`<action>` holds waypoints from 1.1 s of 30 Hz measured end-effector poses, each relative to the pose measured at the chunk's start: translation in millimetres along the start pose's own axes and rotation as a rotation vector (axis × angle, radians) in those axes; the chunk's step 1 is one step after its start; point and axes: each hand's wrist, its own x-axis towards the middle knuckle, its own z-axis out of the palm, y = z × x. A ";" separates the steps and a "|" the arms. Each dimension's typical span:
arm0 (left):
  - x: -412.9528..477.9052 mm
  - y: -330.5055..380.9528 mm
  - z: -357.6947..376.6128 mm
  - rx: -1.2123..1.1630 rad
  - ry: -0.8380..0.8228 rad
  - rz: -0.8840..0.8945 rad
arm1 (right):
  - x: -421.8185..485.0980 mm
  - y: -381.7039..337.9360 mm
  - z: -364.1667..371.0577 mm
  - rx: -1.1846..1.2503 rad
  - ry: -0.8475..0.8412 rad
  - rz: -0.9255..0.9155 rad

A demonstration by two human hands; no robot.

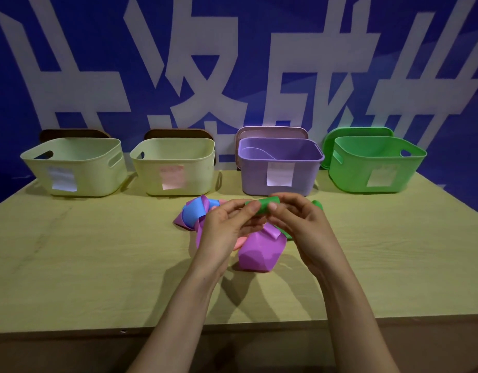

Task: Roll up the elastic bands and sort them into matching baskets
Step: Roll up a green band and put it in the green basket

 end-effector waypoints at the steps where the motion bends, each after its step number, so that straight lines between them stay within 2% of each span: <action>1: 2.5 0.0 0.0 0.005 -0.008 -0.004 | 2.0 0.3 0.2 -0.009 0.024 -0.016; 4: 12.8 -0.7 -4.8 0.042 -0.064 -0.052 | 11.2 4.4 -1.6 -0.036 0.079 -0.051; 10: 54.8 -21.5 -18.3 0.281 -0.100 -0.096 | 48.0 26.5 -6.9 -0.054 0.145 -0.008; 14: 96.9 -38.8 -21.2 0.297 -0.054 -0.169 | 90.0 42.6 -10.0 -0.092 0.218 0.076; 17: 129.2 -35.6 -10.6 0.212 -0.003 -0.214 | 122.5 37.5 -13.0 -0.092 0.217 0.115; 20: 156.9 -18.6 9.3 0.178 0.029 -0.250 | 147.5 13.5 -21.7 -0.049 0.192 0.145; 24: 187.6 18.8 53.4 0.201 -0.024 -0.287 | 172.5 -38.5 -42.7 -0.015 0.237 0.185; 30: 238.9 52.9 144.3 0.164 -0.160 -0.328 | 220.4 -120.9 -97.9 -0.096 0.326 0.120; 33: 269.0 50.9 186.5 0.133 -0.176 -0.328 | 243.9 -148.1 -131.5 -0.141 0.350 0.116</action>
